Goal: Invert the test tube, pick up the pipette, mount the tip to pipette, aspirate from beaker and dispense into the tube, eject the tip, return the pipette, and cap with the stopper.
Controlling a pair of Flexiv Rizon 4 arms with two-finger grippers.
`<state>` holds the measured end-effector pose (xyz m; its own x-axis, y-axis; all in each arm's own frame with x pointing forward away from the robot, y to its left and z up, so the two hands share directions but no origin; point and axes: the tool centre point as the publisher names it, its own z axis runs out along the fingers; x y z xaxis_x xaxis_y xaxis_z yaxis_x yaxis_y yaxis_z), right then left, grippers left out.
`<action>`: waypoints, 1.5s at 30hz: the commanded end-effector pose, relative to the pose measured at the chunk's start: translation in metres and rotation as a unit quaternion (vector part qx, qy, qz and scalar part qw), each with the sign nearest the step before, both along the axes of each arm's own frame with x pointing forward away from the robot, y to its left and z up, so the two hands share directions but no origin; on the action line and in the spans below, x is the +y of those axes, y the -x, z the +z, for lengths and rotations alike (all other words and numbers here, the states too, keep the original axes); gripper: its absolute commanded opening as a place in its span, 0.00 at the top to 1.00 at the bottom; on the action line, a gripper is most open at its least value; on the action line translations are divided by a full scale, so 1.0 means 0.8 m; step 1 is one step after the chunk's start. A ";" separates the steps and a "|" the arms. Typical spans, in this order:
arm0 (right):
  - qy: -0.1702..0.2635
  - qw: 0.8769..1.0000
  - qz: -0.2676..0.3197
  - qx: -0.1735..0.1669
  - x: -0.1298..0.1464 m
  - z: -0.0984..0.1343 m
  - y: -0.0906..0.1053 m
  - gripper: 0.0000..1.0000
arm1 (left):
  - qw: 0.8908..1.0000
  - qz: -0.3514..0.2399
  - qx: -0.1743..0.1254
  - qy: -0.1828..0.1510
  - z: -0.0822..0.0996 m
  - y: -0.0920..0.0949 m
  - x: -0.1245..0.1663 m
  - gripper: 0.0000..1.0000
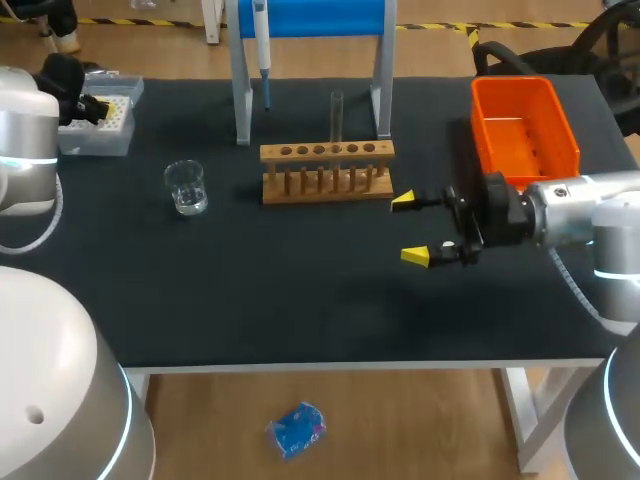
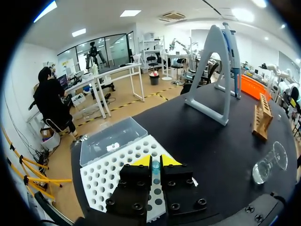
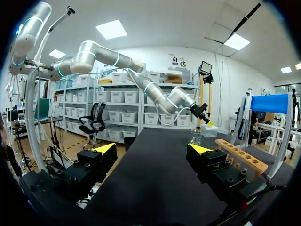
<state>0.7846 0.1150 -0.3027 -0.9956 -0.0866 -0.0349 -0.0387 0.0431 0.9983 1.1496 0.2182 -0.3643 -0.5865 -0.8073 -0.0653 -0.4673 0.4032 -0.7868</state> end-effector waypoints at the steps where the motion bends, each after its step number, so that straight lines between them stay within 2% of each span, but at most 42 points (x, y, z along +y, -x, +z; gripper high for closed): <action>1: 0.001 1.000 -0.001 0.000 0.000 0.000 0.001 0.00 | 1.000 -0.004 0.006 -0.002 0.002 -0.001 0.000 1.00; 10: 0.001 1.000 -0.001 0.000 0.000 0.000 0.001 0.00 | 1.000 -0.005 0.004 -0.001 0.003 -0.002 0.000 1.00; 21: 0.001 1.000 -0.001 0.000 0.000 0.000 0.001 0.00 | 1.000 -0.003 -0.004 -0.002 0.016 -0.006 0.001 1.00; 34: 0.001 1.000 -0.001 0.000 0.000 0.000 0.001 0.00 | 1.000 -0.002 -0.015 -0.010 0.039 0.001 0.000 1.00; 45: 0.001 1.000 -0.001 0.000 0.000 0.000 0.001 0.00 | 1.000 -0.003 -0.028 -0.010 0.070 0.007 -0.005 1.00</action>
<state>0.7846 0.1151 -0.3028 -0.9956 -0.0866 -0.0349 -0.0387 0.0431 0.9983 1.1506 0.2149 -0.3166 -0.5889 -0.8004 -0.1125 -0.4185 0.4210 -0.8048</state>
